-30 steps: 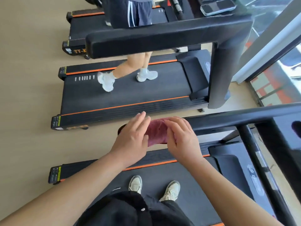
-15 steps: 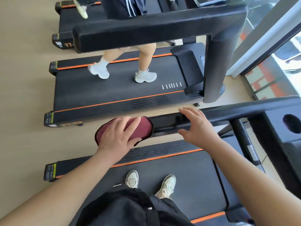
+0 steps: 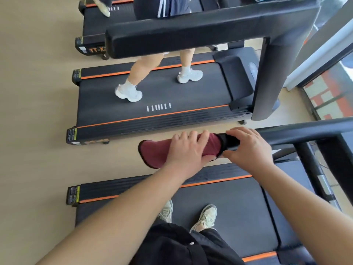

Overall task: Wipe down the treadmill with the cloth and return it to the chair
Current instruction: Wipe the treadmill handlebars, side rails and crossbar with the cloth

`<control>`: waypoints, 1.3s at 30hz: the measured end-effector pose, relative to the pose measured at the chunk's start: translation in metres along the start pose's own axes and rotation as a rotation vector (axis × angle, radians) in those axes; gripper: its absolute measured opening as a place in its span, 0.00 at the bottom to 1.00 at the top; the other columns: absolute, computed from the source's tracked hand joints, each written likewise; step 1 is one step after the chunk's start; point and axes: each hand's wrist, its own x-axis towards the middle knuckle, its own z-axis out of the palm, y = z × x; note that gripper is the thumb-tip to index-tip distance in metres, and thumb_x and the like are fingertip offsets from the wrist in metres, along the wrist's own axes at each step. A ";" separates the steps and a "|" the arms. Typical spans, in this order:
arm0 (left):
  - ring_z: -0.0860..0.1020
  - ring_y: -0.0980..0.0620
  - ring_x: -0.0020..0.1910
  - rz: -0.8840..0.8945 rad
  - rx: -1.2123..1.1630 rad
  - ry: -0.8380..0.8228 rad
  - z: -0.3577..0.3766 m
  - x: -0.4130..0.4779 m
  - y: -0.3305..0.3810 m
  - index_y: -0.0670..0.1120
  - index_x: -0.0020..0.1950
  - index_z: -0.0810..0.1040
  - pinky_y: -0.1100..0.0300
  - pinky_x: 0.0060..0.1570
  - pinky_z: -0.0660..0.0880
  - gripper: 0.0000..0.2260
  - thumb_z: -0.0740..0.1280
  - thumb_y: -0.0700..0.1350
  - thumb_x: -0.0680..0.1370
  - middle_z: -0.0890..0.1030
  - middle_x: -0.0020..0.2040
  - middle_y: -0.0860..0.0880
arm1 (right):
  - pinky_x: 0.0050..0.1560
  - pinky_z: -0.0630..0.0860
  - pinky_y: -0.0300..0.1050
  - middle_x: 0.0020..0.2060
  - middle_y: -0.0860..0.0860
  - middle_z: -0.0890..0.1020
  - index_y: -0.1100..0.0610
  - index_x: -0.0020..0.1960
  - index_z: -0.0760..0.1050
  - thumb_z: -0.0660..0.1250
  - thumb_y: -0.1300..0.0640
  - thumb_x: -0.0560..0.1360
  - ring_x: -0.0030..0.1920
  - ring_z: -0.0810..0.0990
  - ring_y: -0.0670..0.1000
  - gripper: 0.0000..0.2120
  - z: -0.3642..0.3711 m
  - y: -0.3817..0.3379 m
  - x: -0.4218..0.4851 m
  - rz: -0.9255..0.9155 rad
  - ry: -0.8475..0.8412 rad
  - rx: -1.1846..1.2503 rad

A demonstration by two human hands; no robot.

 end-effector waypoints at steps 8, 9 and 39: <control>0.72 0.35 0.69 0.263 -0.119 0.384 0.065 -0.073 -0.108 0.46 0.79 0.63 0.42 0.71 0.70 0.33 0.73 0.49 0.78 0.67 0.74 0.36 | 0.53 0.70 0.44 0.57 0.40 0.77 0.45 0.62 0.78 0.82 0.41 0.59 0.65 0.70 0.46 0.34 -0.013 -0.016 0.011 0.091 -0.137 -0.095; 0.73 0.34 0.68 0.289 -0.097 0.353 0.066 -0.072 -0.113 0.45 0.79 0.62 0.41 0.71 0.70 0.34 0.72 0.50 0.77 0.66 0.73 0.35 | 0.52 0.70 0.44 0.57 0.40 0.77 0.46 0.62 0.78 0.82 0.41 0.59 0.65 0.70 0.46 0.34 -0.012 -0.015 0.011 0.095 -0.141 -0.093; 0.79 0.41 0.60 -0.083 -0.222 -0.194 -0.012 0.033 0.005 0.57 0.70 0.71 0.47 0.54 0.72 0.27 0.45 0.68 0.81 0.80 0.64 0.49 | 0.49 0.66 0.43 0.52 0.38 0.78 0.44 0.58 0.80 0.84 0.39 0.56 0.59 0.72 0.46 0.32 -0.014 -0.008 0.013 0.086 -0.146 -0.022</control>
